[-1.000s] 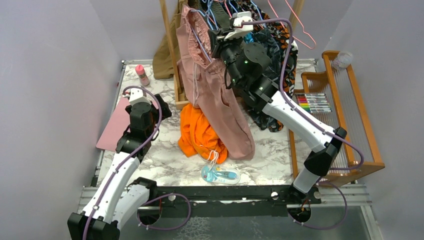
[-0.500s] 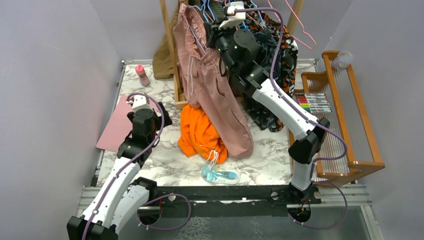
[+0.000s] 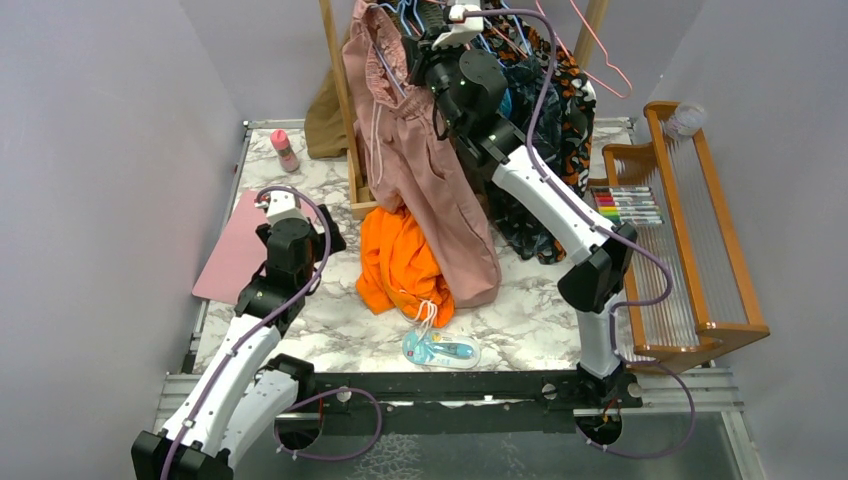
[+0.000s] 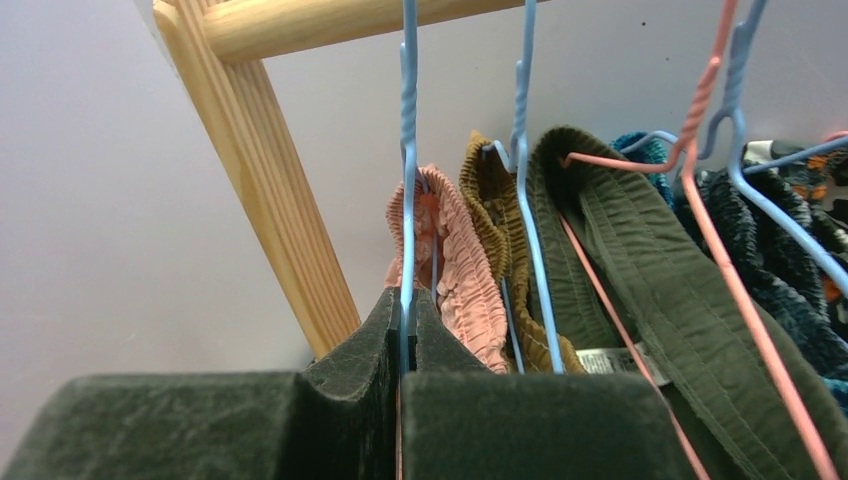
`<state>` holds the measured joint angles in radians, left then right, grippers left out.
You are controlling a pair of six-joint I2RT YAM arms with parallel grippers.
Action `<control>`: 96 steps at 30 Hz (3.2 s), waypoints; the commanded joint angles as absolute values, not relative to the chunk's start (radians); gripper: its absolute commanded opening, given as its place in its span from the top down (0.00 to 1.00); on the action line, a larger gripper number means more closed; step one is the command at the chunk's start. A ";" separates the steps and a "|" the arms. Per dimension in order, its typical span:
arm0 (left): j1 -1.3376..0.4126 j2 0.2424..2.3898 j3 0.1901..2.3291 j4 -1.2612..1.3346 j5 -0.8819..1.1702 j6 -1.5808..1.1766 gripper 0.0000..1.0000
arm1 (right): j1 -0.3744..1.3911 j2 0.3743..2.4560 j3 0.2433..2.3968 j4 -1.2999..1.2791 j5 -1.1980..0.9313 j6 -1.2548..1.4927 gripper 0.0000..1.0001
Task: Place the shorts on the hanger
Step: Place the hanger on the clothesline.
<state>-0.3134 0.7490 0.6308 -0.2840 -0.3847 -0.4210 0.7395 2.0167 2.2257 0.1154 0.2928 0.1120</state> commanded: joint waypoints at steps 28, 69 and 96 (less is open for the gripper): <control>-0.383 0.764 0.626 -0.296 -0.454 -0.406 0.08 | 0.732 2.265 2.484 0.301 0.236 0.188 0.99; -0.385 0.727 0.621 -0.279 -0.444 -0.408 0.08 | 0.732 1.820 2.184 -0.123 0.032 0.181 0.37; 0.037 1.326 1.019 0.158 0.152 -0.707 0.05 | 0.733 1.135 1.113 -0.055 -0.018 0.238 0.38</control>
